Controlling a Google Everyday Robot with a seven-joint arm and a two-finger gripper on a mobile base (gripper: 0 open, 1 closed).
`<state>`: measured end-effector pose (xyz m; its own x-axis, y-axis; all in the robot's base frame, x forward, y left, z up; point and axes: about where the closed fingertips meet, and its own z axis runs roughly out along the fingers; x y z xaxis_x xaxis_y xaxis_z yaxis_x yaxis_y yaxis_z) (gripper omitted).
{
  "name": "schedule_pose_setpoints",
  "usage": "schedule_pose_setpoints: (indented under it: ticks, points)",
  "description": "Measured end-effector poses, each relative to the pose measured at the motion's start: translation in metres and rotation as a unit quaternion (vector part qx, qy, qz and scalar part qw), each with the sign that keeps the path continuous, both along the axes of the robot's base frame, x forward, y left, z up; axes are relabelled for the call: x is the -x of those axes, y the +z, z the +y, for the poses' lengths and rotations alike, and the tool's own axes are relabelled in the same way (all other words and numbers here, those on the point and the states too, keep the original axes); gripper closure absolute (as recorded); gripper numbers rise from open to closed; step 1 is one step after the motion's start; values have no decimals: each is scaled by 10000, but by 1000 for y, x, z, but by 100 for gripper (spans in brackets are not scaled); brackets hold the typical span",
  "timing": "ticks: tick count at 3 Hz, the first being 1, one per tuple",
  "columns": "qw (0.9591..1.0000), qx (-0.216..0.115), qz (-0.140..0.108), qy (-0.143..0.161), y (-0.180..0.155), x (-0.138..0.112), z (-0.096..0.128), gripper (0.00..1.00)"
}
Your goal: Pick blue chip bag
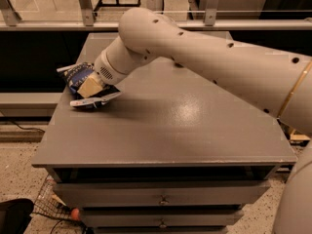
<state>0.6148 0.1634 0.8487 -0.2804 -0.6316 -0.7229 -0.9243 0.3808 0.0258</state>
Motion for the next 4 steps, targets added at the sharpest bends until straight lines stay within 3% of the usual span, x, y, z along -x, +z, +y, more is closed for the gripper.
schedule_pose_setpoints:
  ticks: [1,2,3,4]
  points:
    - [9980,-397,-132,473,25,11,3,100]
    - [9925,-642,-624,827,65,33,-12,100]
    - [9864,-794,-1101,922,100,55,-33,100]
    - [9797,-1044,-1427,940,117,65,-52,100]
